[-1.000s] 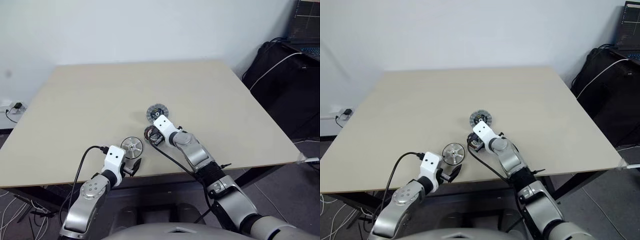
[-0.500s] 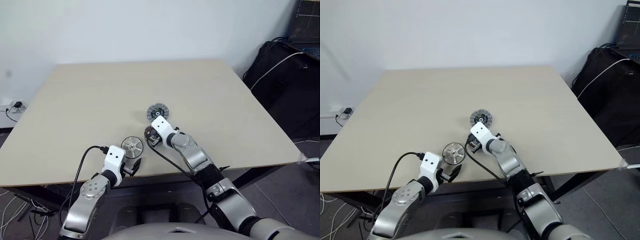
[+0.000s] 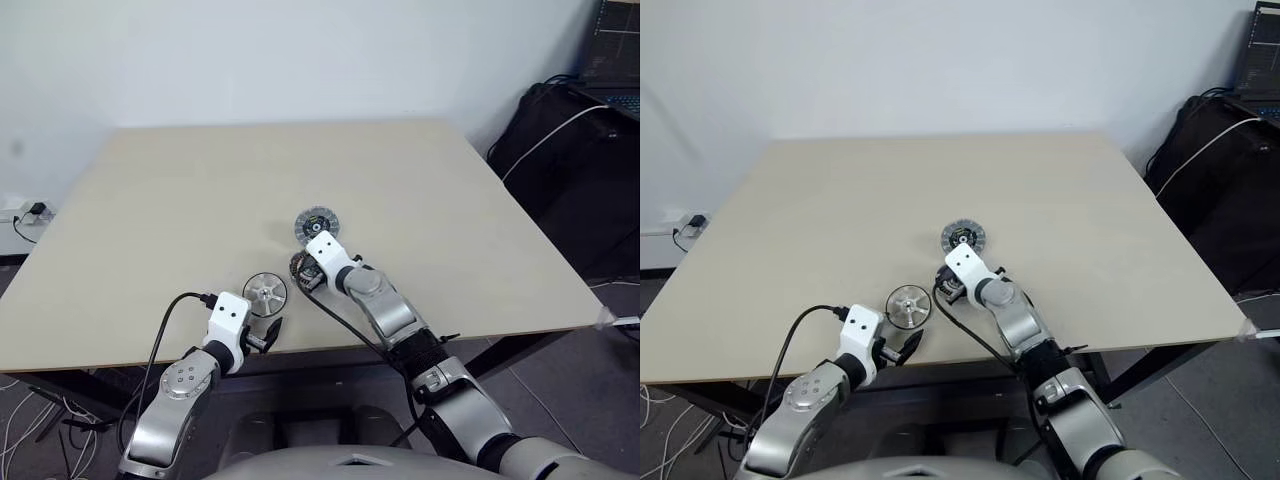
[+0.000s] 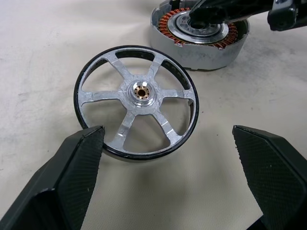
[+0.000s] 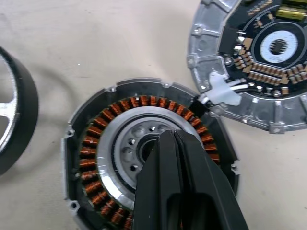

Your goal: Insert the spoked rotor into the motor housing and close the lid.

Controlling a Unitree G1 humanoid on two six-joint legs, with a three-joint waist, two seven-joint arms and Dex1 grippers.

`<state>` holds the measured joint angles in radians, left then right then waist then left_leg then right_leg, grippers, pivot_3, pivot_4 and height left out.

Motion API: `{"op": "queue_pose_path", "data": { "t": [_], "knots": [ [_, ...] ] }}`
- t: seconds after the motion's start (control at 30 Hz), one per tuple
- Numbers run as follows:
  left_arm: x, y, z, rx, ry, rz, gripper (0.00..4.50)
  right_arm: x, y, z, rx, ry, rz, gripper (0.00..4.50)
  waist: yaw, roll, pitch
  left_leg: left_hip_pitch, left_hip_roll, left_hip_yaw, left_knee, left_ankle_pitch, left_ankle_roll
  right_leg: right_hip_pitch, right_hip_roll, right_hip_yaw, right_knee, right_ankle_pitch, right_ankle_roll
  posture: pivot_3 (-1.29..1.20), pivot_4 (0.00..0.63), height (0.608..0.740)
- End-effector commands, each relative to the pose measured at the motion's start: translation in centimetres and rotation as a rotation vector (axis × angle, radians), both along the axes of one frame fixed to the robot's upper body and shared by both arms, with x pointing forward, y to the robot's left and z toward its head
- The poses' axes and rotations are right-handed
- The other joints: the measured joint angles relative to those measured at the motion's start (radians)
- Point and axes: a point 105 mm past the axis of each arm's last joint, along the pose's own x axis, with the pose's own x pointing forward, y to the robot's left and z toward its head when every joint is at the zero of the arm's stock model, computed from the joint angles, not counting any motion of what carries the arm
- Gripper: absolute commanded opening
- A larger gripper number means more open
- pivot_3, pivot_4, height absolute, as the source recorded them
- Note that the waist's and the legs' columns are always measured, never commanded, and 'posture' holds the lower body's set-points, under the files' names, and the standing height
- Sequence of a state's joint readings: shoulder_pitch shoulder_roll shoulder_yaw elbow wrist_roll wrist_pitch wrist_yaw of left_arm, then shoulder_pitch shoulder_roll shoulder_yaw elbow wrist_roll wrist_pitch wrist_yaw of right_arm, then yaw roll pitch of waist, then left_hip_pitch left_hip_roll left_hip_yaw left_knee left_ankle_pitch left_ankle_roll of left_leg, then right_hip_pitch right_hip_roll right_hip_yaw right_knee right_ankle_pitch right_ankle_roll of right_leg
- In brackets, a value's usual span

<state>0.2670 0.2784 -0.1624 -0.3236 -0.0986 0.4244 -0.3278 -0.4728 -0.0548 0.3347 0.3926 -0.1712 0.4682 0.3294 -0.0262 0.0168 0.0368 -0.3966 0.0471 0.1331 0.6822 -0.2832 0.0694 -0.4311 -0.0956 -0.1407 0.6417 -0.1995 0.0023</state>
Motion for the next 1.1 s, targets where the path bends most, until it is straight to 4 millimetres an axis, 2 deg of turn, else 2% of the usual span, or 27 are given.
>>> {"op": "queue_pose_path", "data": {
  "t": [0.03,0.27,0.37,0.53,0.7,0.8,0.9,1.1],
  "knots": [
    [0.6,-0.3,1.9,-0.01,-0.075,-0.011,4.5,0.7,-0.2,1.2,0.022,-0.025,-0.015,0.05,0.0,0.0,0.0,0.0,0.0,0.0,0.0,0.0,0.0,0.0,0.0,0.0,0.0,0.0,0.0,0.0,0.0,0.74],
    [0.7,-0.3,1.8,-0.01,-0.074,-0.014,4.5,0.4,1.2,3.1,0.14,-0.054,0.029,0.05,-0.001,0.0,0.001,0.0,0.0,0.0,0.0,0.0,0.0,0.0,0.0,0.0,0.0,0.0,0.0,0.0,0.0,0.74],
    [0.7,-0.3,1.8,-0.01,-0.073,-0.012,4.5,0.1,1.5,3.2,0.147,-0.051,0.047,0.05,-0.002,0.0,0.001,0.0,0.0,0.0,0.0,0.0,0.0,0.0,0.0,0.0,0.0,0.0,0.0,0.0,0.0,0.74],
    [0.6,-0.1,1.8,-0.01,-0.072,-0.007,4.5,0.1,1.2,2.0,0.116,-0.023,0.033,0.05,0.0,0.0,0.001,0.0,0.0,0.0,0.0,0.0,0.0,0.0,0.0,0.0,0.0,0.0,0.0,0.0,0.0,0.74],
    [0.6,-0.1,1.8,-0.011,-0.072,-0.003,4.5,0.3,-0.5,0.0,0.046,0.027,-0.025,0.05,-0.001,0.0,0.001,0.0,0.0,0.0,0.0,0.0,0.0,0.0,0.0,0.0,0.0,0.0,0.0,0.0,0.0,0.74],
    [0.5,-0.1,1.8,-0.011,-0.073,-0.003,4.5,0.3,-0.9,-0.3,0.035,0.034,-0.036,0.05,0.0,0.0,0.001,0.0,0.0,-0.001,0.0,0.0,0.0,0.0,0.0,-0.001,0.0,0.0,0.0,0.0,0.0,0.74],
    [0.6,-0.2,1.8,-0.011,-0.073,-0.007,4.5,0.4,-0.8,0.3,0.058,0.02,-0.033,0.05,0.002,0.0,0.001,0.0,0.0,-0.001,0.0,0.0,0.0,0.001,0.0,-0.001,0.0,0.0,0.0,0.0,0.0,0.74],
    [0.7,-0.2,1.9,-0.011,-0.073,-0.014,4.5,0.4,1.4,3.9,0.171,-0.094,0.05,0.05,0.002,-0.001,0.001,-0.001,0.0,-0.001,0.0,0.0,0.0,0.0,0.0,-0.001,0.0,0.0,0.0,0.0,0.0,0.74]
  ]
}}
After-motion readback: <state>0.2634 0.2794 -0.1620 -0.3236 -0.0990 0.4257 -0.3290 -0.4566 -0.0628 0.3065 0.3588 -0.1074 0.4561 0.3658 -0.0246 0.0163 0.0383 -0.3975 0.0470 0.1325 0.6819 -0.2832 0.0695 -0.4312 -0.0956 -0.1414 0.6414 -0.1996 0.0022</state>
